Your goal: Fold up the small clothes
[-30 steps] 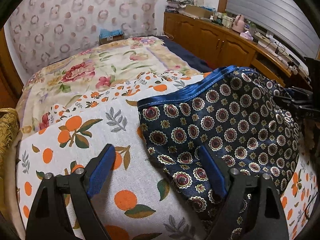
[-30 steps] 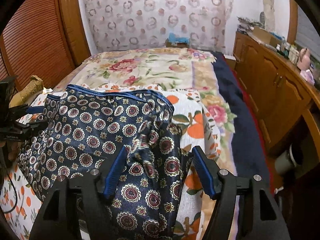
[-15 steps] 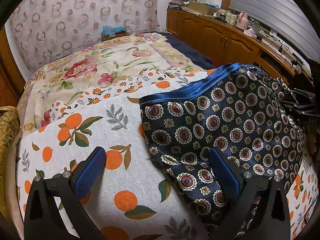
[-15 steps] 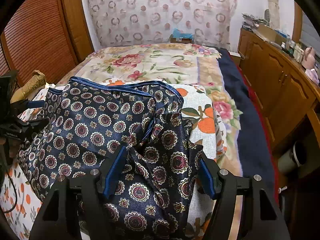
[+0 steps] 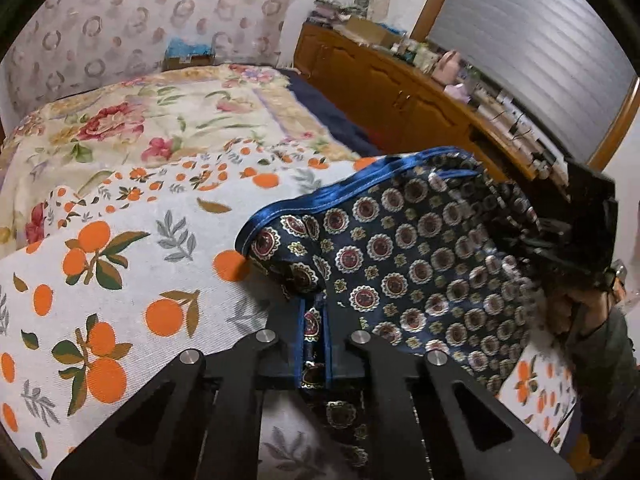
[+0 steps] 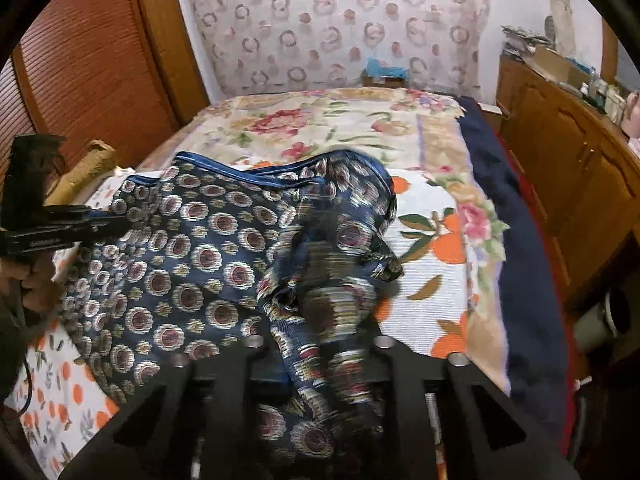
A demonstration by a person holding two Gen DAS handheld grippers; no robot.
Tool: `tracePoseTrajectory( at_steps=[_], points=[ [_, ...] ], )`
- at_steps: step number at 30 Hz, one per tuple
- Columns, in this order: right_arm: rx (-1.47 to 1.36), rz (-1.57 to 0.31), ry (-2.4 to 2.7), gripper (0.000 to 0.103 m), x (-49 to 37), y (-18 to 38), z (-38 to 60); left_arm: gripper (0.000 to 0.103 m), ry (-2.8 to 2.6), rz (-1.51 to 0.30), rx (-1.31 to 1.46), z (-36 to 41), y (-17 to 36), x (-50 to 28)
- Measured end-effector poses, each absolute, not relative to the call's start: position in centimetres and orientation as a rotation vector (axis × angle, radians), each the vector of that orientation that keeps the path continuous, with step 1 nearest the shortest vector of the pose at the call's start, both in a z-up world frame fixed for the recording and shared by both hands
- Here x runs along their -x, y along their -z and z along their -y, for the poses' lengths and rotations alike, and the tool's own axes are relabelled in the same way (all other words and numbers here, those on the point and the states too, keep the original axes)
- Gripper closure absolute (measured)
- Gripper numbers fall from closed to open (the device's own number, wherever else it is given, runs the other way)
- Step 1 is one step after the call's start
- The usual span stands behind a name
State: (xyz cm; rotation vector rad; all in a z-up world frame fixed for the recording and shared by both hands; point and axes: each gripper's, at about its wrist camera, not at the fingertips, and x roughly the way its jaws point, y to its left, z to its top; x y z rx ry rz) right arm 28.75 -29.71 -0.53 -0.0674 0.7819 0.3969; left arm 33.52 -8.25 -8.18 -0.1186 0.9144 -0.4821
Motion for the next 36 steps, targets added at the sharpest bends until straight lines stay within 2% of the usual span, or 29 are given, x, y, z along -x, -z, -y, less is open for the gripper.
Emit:
tracePoseTrajectory(
  at_steps=[10,18,26,36],
  points=[
    [0.12,-0.605,-0.375,0.091,-24.1,-3.5,28.0,0.097,0.499,-0.728,0.129,7.1,2.7,-29.0],
    [0.18,-0.493,-0.428,0.091,-21.4,-7.0,23.8,0.097,0.428,-0.619,0.134,2.8,-0.5,-25.2],
    [0.244,-0.415,-0.577,0.091,-21.2,-9.1,16.7,0.097,0.271,-0.515,0.149,-5.0,-3.3,-19.5],
    [0.347,-0.36,-0.818,0.091,-27.0,-11.3,4.5,0.097,0.027,-0.445,0.22,-15.7,-2.9,-14.4]
  ],
)
